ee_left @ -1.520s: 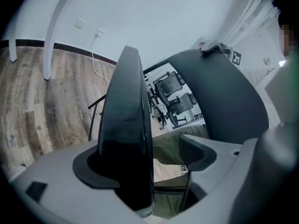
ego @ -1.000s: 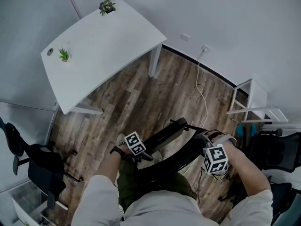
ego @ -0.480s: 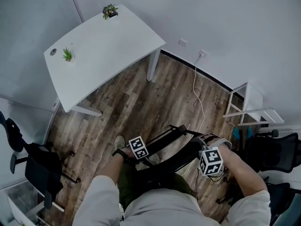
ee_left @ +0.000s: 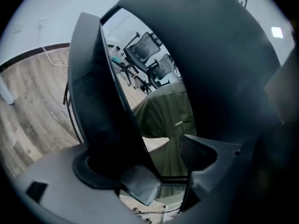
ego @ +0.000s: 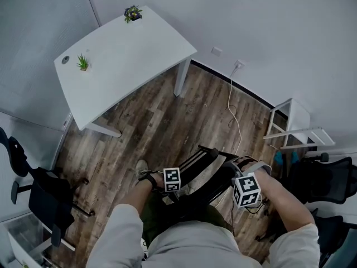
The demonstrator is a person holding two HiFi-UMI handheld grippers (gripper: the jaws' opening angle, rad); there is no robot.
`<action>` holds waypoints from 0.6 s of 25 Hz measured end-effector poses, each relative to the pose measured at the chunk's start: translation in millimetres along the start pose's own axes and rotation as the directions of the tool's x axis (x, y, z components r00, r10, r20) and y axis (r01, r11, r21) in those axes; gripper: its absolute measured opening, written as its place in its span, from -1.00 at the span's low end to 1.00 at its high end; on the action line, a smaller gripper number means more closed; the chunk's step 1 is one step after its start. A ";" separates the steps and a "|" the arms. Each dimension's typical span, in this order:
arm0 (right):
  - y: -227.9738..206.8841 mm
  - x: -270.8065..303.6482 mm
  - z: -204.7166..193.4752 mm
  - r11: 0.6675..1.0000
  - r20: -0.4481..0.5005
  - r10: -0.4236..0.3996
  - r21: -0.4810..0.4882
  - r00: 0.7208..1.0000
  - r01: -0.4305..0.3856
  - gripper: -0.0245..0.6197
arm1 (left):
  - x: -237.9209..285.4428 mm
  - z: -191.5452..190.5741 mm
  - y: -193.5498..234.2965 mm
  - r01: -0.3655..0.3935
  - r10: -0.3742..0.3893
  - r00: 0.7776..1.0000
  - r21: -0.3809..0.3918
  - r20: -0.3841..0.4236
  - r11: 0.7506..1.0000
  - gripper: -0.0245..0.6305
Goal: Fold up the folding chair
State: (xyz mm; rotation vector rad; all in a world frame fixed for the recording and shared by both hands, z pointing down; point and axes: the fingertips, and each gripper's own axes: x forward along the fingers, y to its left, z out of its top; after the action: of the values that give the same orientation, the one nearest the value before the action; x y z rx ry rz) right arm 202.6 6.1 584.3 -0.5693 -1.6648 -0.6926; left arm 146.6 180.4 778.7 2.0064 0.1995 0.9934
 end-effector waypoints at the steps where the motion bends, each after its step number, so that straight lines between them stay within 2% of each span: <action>1: 0.2 -0.4 1.1 1.000 -0.001 0.003 -0.001 1.000 -0.003 -0.30 | 2.5 -0.2 -2.1 -0.001 0.002 1.000 0.021 -0.020 1.000 0.38; 5: 3.0 -3.1 5.9 1.000 0.003 0.018 -0.002 1.000 -0.018 -0.29 | 15.4 -1.6 -12.8 0.009 0.011 0.990 0.141 -0.143 0.990 0.35; 7: 6.5 -3.2 6.2 1.000 0.009 0.011 -0.005 1.000 -0.011 -0.29 | 17.5 -3.9 -14.4 0.033 -0.001 0.981 0.165 -0.192 0.986 0.35; 10: 10.3 -3.1 7.2 1.000 0.010 0.011 -0.013 1.000 -0.011 -0.29 | 20.5 -3.2 -12.1 0.039 -0.002 0.977 0.173 -0.211 0.984 0.34; 12: 11.7 -3.8 10.7 0.999 0.010 0.018 -0.031 1.000 -0.018 -0.29 | 19.5 -3.2 -11.2 0.035 -0.007 0.984 0.153 -0.180 0.988 0.27; 15: 15.1 -5.7 12.2 0.998 0.010 0.030 -0.059 0.999 -0.030 -0.35 | 7.8 4.3 -13.2 0.046 -0.045 0.999 0.073 -0.014 0.996 0.25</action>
State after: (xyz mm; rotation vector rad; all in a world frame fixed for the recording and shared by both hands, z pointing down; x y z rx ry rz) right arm 205.8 25.3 579.1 -0.6396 -1.6467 -0.7200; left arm 157.6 189.5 771.8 2.0536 0.2915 0.9827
